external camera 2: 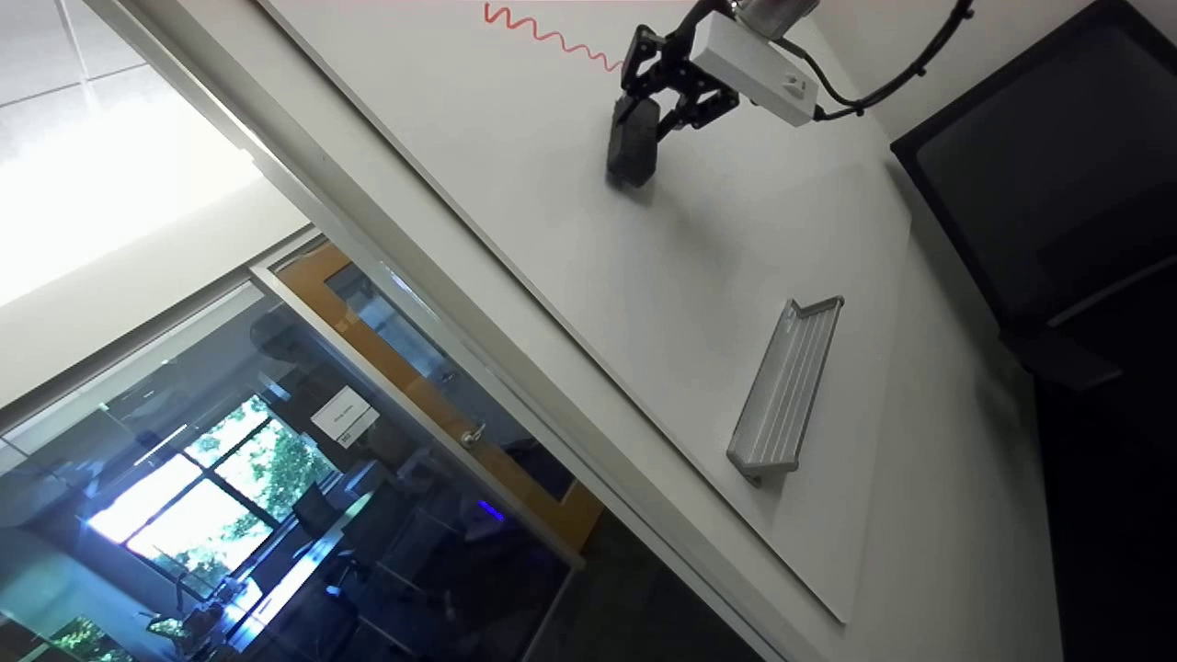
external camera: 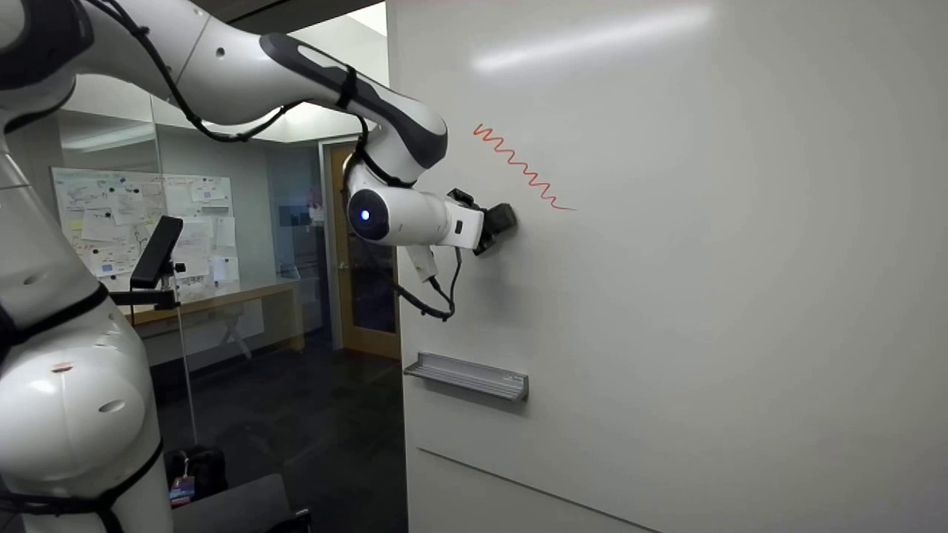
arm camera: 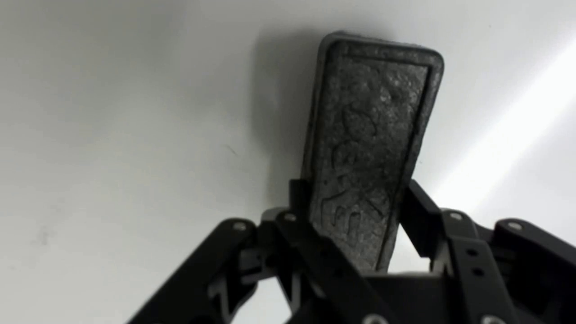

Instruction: Use the duster to clean the whiteboard

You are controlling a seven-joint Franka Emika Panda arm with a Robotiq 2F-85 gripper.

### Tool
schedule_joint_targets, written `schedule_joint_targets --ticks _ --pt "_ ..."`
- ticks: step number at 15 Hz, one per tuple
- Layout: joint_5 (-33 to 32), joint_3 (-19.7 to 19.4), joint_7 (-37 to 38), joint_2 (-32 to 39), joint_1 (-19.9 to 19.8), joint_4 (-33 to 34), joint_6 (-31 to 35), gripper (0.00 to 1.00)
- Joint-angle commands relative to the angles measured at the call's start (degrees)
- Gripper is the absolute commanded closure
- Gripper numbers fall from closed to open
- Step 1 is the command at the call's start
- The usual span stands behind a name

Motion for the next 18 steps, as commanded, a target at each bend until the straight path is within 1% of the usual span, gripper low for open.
schedule_joint_targets --ticks 1,2,5,7,13,14,18 --pt "-6.86 4.29 4.48 1.24 -4.03 6.97 3.21 0.71" --pt "-8.21 0.86 3.81 1.59 -0.11 8.75 4.61 0.71" --pt "-13.16 1.37 7.09 1.94 -0.44 12.79 6.06 0.71" --pt "-14.99 1.47 8.34 1.97 -0.42 14.58 6.75 0.71" --pt "-16.11 2.27 10.56 0.75 0.29 18.10 7.09 0.71" --pt "-16.45 1.97 11.00 0.97 0.37 18.41 6.21 0.71" --pt "-17.84 2.56 13.95 0.74 1.69 19.96 6.17 0.71"
